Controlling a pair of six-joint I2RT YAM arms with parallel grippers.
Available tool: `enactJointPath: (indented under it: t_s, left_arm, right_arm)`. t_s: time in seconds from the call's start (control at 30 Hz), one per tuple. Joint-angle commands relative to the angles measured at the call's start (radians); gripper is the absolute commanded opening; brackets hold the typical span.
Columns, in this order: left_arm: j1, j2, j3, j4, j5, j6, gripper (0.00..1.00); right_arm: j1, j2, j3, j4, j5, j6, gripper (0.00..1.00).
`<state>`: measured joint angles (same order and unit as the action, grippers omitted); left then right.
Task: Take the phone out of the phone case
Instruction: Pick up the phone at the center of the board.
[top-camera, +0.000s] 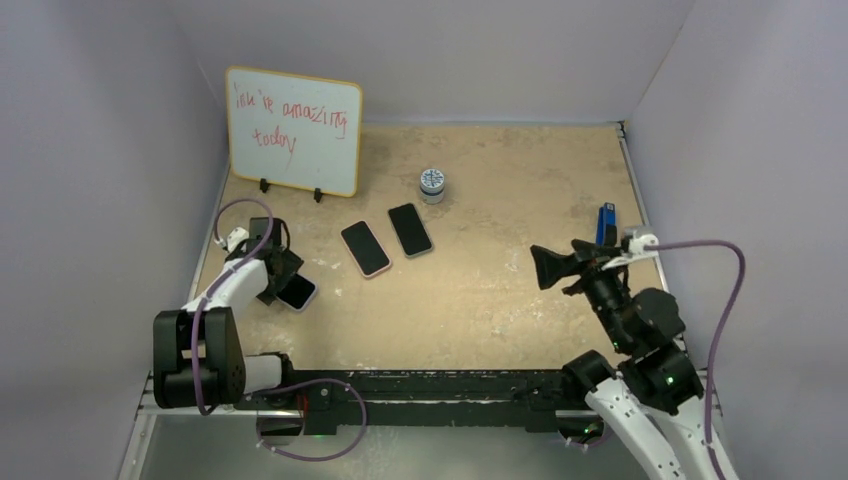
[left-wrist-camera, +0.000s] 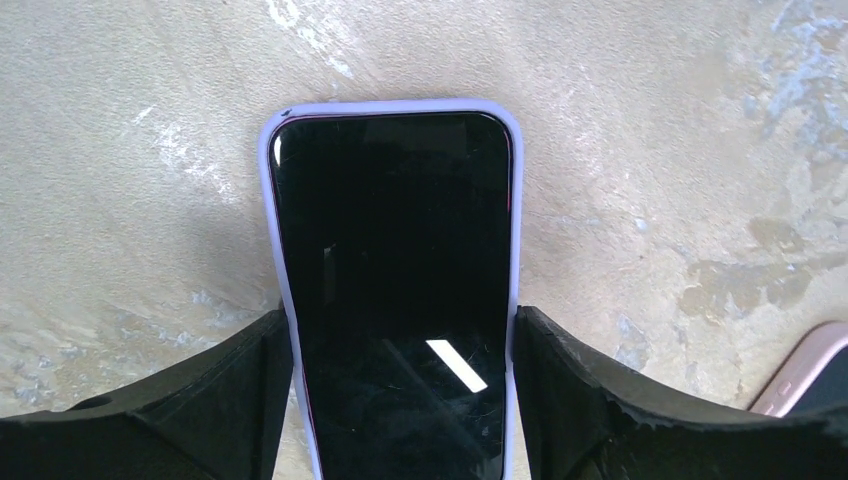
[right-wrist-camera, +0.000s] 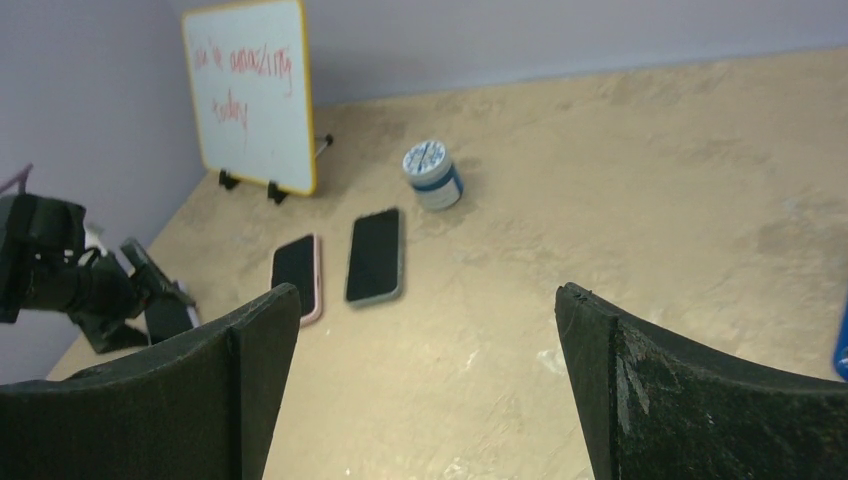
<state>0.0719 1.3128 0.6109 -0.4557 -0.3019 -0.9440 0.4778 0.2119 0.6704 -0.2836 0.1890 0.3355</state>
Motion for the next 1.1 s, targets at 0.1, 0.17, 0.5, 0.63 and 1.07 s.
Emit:
enactJointPath:
  t_s: [0.1,0.17,0.5,0.63,1.07]
  left_arm:
    - [0.008,-0.059,-0.151,0.246,0.259,0.012,0.28]
    - [0.008,-0.071,-0.183,0.325,0.341,-0.002,0.24]
    - [-0.005,-0.040,-0.275,0.687,0.781,-0.083,0.12]
    - [-0.045,-0.078,-0.298,0.731,0.833,-0.108,0.09]
    - [-0.276,-0.247,-0.304,0.694,0.699,-0.188,0.09]
  right_arm:
    - [0.004,0.226,0.011,-0.080,-0.171,0.129,0.99]
    - [0.004,0.289,0.008,-0.103,-0.154,0.168,0.99]
    - [0.004,0.385,-0.146,0.196,-0.364,0.231,0.99]
    - [0.005,0.471,-0.192,0.359,-0.466,0.240,0.99]
    - [0.346,0.769,-0.265,0.836,-0.233,0.279,0.93]
